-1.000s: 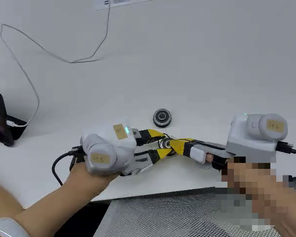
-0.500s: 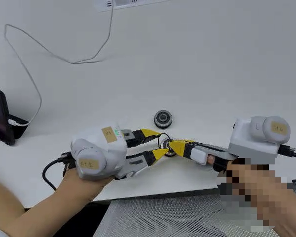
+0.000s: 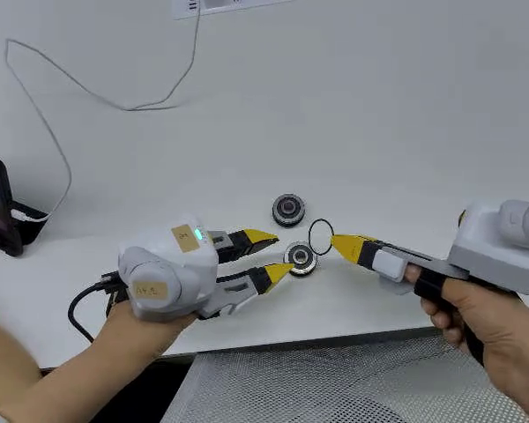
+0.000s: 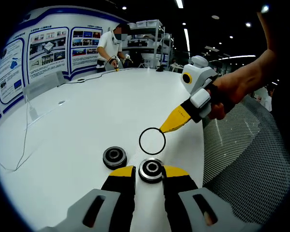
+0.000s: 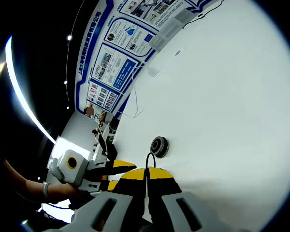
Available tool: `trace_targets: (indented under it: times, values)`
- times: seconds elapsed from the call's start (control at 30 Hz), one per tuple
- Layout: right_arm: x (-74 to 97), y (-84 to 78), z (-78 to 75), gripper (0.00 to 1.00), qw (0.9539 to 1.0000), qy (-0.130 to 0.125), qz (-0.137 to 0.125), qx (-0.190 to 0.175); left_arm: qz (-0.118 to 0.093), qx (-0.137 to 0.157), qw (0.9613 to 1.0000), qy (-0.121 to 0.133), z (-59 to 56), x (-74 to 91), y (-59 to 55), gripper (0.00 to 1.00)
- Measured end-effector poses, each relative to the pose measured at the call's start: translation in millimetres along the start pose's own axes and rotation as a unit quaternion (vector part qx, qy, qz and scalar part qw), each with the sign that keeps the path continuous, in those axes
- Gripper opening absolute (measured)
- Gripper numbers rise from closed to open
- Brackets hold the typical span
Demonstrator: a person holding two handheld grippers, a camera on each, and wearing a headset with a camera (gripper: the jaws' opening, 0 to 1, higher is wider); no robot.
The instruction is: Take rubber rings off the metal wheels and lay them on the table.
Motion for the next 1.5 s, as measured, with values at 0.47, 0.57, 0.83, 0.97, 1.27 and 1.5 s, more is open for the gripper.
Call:
trace_targets:
  times: [0.47, 0.57, 0.83, 0.97, 1.27, 1.5]
  values:
    - [13.0, 11.7, -36.3, 0.01, 0.9982, -0.059, -0.011, 0.006, -0.002, 0.006, 1.0, 0.005, 0.3, 1.1, -2.7, 0.23]
    - [14.1, 12.8, -43.9, 0.01, 0.997, -0.074, -0.007, 0.021, 0.001, 0.008, 1.0, 0.005, -0.1, 1.8, -4.8, 0.23]
    - [12.6, 11.6, -52.3, 0.02, 0.9921, -0.094, 0.011, 0.083, 0.001, 0.011, 0.9999, 0.006, 0.0, 2.0, -5.8, 0.23]
    - [11.8, 10.4, -53.2, 0.02, 0.9889, -0.098, 0.018, 0.11, 0.002, 0.012, 0.9999, 0.012, 1.8, 2.6, -7.4, 0.28]
    - [12.4, 9.8, -57.3, 0.18, 0.9818, -0.108, 0.028, 0.154, 0.007, 0.019, 0.9992, 0.036, 12.9, 10.7, -14.3, 0.37]
    - [18.1, 7.6, -58.7, 0.23, 0.9722, -0.11, 0.046, 0.201, 0.008, 0.022, 0.9985, 0.049, 17.7, 18.8, -19.5, 0.39]
Point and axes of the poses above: the centre of the closed fingertips' face, and the gripper's own axes: x roughly backward along the fingers, z roughly to its left, y roughly out of its top, the point moved 1 cm from there along x, roughly backward along the fingers, and after that the axes turned 12 degrees about -z, right-handed, at the moved point
